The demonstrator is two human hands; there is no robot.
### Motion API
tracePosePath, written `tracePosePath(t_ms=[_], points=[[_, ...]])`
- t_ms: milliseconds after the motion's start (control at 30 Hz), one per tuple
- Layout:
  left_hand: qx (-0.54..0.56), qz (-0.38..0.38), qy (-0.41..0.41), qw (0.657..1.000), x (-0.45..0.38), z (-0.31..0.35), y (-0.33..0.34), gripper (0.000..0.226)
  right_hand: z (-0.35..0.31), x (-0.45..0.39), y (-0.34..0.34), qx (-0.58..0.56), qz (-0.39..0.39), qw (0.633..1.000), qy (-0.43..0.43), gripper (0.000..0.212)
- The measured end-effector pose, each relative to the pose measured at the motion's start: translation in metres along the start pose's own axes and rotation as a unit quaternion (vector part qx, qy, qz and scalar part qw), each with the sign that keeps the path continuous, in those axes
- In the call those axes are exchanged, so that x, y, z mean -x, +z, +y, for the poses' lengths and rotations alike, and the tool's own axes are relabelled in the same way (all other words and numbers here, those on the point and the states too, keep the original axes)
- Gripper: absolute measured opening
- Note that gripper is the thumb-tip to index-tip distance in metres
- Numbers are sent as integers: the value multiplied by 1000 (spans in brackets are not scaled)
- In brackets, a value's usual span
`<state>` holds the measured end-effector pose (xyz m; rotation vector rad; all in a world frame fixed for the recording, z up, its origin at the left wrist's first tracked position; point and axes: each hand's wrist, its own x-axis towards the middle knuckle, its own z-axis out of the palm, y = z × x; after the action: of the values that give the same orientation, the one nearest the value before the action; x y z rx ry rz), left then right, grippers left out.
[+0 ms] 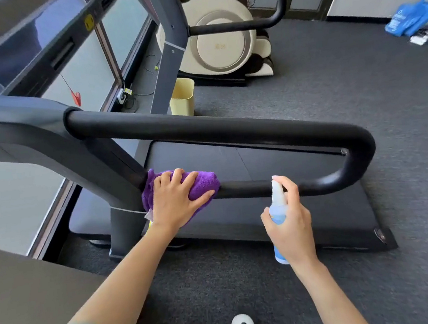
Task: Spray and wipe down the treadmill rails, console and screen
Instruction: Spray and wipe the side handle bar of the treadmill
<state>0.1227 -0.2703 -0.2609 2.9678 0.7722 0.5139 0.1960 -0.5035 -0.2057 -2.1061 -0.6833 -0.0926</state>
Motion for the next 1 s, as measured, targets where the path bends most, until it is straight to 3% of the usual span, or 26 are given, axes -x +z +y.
tracePosePath(t_ms=[167, 633, 833, 1000], points=[[12, 31, -90, 995, -1, 37, 2, 54, 12, -6, -3, 20, -3, 1000, 19, 63], [66, -41, 11, 997, -36, 188, -4, 69, 68, 5, -70, 25, 56, 996, 63, 66], [49, -46, 63, 996, -30, 148, -6, 71, 68, 9, -77, 20, 47, 998, 42, 65], [52, -27, -2, 998, -20, 97, -6, 72, 65, 3, -71, 7, 50, 999, 19, 63]])
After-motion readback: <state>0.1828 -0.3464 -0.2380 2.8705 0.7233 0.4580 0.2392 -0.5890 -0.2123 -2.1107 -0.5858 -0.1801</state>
